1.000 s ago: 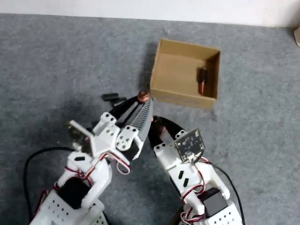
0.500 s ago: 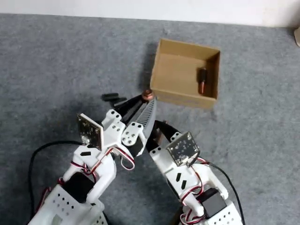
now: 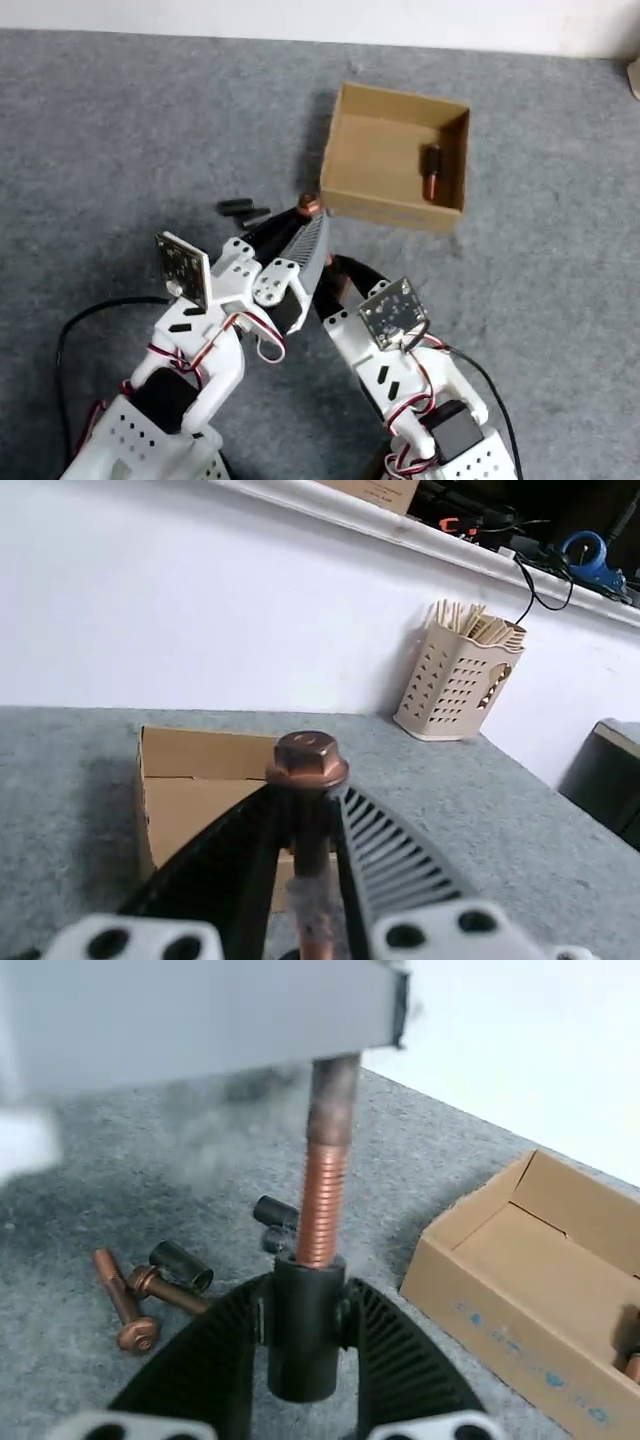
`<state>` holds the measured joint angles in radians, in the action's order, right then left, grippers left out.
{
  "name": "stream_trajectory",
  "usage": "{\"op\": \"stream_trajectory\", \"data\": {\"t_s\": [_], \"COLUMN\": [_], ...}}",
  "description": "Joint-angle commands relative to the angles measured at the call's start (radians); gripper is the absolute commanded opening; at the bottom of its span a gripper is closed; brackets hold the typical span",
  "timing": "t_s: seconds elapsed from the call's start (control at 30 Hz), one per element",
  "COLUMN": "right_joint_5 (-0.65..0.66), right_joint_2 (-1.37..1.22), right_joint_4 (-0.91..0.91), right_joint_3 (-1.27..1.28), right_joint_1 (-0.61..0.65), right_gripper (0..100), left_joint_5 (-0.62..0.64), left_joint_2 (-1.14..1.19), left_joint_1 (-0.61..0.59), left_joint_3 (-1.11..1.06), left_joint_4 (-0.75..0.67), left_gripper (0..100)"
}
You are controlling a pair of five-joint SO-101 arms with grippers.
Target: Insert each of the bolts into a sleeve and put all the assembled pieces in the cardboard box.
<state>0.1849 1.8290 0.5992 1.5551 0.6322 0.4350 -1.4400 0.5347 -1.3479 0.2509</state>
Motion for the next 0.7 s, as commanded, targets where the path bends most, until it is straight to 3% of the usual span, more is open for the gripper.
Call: {"op": "stream_trajectory", "data": {"t_s": [0.0, 0.47, 0.67], "right_joint_5": [0.006, 0.006, 0.006], "right_joint_2": [0.012, 0.012, 0.012], "right_joint_4": [-0.008, -0.004, -0.008], "right_joint_3": [-0.018, -0.05, -0.048], "right_joint_1": [-0.012, -0.013, -0.013], "right_gripper": [0.4, 0.4, 0.4], "left_joint_5": [0.017, 0.023, 0.103], "left_joint_2": [0.015, 0.016, 0.015], "left_joint_1": [-0.001, 0.004, 0.002], "left_joint_3": [-0.013, -0.081, -0.108], "left_joint_4": [0.008, 0.006, 0.006], "left_gripper": [1, 1, 1]}}
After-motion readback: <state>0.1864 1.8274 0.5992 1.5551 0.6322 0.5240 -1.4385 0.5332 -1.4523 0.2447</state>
